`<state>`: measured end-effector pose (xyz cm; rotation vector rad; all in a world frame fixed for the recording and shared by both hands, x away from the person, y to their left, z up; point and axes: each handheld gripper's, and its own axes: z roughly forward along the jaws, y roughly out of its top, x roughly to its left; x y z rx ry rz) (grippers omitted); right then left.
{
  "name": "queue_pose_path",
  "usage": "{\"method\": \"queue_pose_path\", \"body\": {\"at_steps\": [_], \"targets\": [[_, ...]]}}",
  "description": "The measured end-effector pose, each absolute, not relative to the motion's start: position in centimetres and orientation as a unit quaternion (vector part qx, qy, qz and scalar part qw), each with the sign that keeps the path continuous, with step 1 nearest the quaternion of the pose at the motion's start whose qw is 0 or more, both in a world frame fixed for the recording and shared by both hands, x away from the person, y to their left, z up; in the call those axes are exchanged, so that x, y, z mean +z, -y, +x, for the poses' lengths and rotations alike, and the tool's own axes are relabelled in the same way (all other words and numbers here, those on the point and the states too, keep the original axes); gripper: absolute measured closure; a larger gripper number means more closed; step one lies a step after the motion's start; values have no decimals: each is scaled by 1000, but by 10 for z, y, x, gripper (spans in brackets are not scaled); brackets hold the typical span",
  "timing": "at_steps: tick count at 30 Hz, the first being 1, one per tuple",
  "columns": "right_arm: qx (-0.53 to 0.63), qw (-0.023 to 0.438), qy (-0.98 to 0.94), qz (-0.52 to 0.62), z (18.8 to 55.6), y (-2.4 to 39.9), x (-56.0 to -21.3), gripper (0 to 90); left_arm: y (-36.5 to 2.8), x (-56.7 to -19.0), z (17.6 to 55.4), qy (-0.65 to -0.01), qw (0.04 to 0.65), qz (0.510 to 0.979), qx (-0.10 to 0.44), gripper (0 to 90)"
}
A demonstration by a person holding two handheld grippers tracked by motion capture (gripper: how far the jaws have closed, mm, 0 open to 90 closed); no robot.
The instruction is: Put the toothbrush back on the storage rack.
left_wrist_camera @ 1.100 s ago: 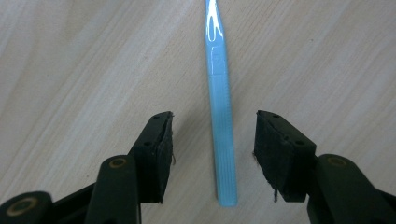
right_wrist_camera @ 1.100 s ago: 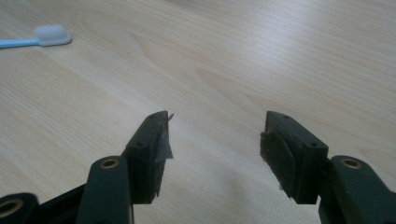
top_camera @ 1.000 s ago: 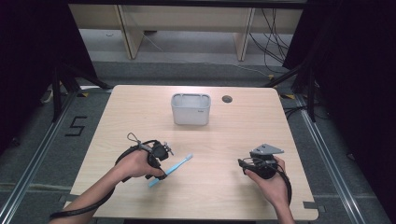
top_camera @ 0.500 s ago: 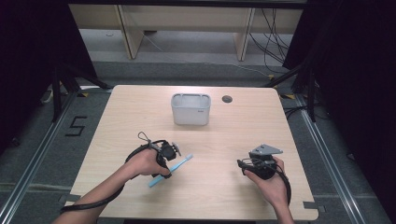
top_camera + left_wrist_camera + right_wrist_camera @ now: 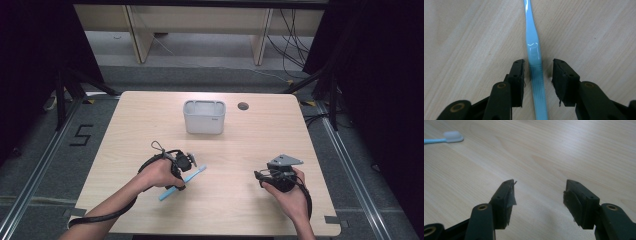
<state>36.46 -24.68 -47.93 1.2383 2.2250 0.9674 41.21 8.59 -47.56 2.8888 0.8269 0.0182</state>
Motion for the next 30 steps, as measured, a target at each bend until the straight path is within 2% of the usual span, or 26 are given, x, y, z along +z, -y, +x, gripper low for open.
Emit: {"method": "queue_pose_path", "body": {"at_steps": [11,16,25,30], "targets": [[346,203,-803,441,365,246,-478,419,-84,-477,413,-271,59,961,8,685],[343,204,-803,443,364,245,-480,419,-83,-478,412,-264,54,963,13,775],[342,202,-801,447,364,246,-479,419,-83,-478,411,-265,51,963,9,786],[345,197,-796,457,363,246,-480,418,-92,-467,410,-265,93,960,8,786]]}}
